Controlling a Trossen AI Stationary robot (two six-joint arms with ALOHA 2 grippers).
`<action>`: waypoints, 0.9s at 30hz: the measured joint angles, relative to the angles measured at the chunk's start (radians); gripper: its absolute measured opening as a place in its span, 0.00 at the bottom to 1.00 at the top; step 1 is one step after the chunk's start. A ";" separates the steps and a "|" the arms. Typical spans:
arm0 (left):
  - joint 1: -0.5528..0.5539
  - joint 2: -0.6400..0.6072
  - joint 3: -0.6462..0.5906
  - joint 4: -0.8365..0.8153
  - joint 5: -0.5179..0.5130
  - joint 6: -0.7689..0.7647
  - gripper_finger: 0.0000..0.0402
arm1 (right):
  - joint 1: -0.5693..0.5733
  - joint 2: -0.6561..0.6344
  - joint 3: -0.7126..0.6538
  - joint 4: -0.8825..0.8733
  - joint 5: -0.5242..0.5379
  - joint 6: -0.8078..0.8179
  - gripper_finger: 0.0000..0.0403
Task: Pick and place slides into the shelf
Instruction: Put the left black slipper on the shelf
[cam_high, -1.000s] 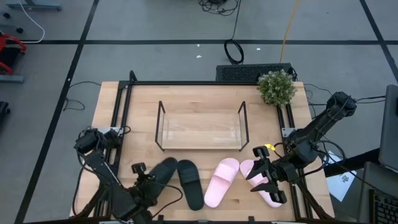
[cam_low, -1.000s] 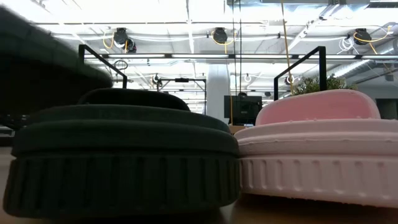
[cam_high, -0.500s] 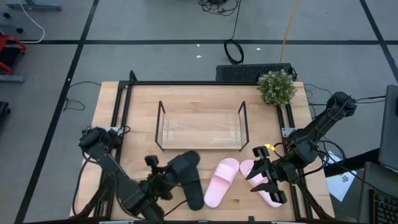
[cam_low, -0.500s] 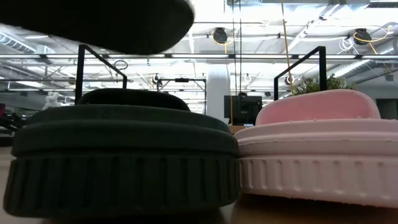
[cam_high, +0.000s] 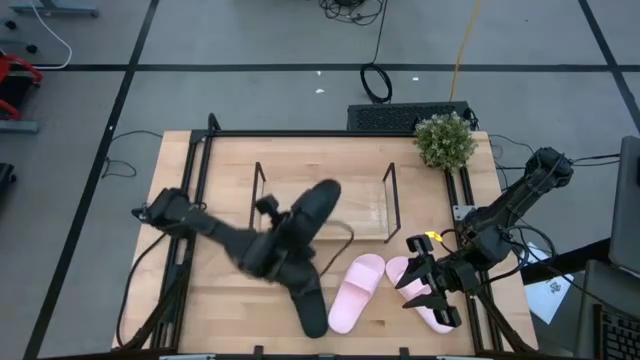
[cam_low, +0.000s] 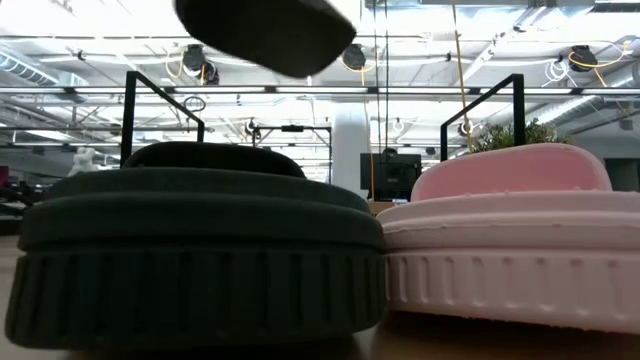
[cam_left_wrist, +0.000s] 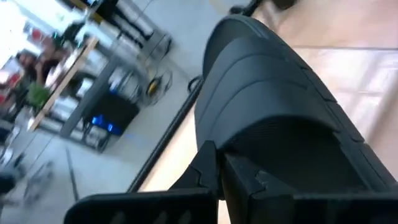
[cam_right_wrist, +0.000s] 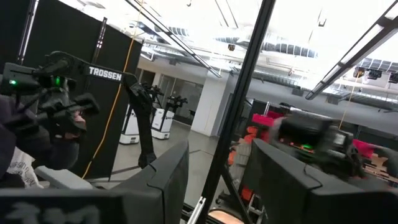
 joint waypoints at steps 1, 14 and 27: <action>0.033 0.000 0.000 0.000 0.027 0.000 0.00 | 0.000 0.000 0.000 0.000 0.000 0.000 0.41; 0.259 0.000 0.000 0.001 0.140 0.041 0.00 | 0.001 0.000 0.000 -0.010 0.092 0.017 0.41; 0.315 0.004 -0.143 0.000 0.169 -0.058 0.00 | 0.003 -0.001 0.000 -0.051 0.289 -0.026 0.41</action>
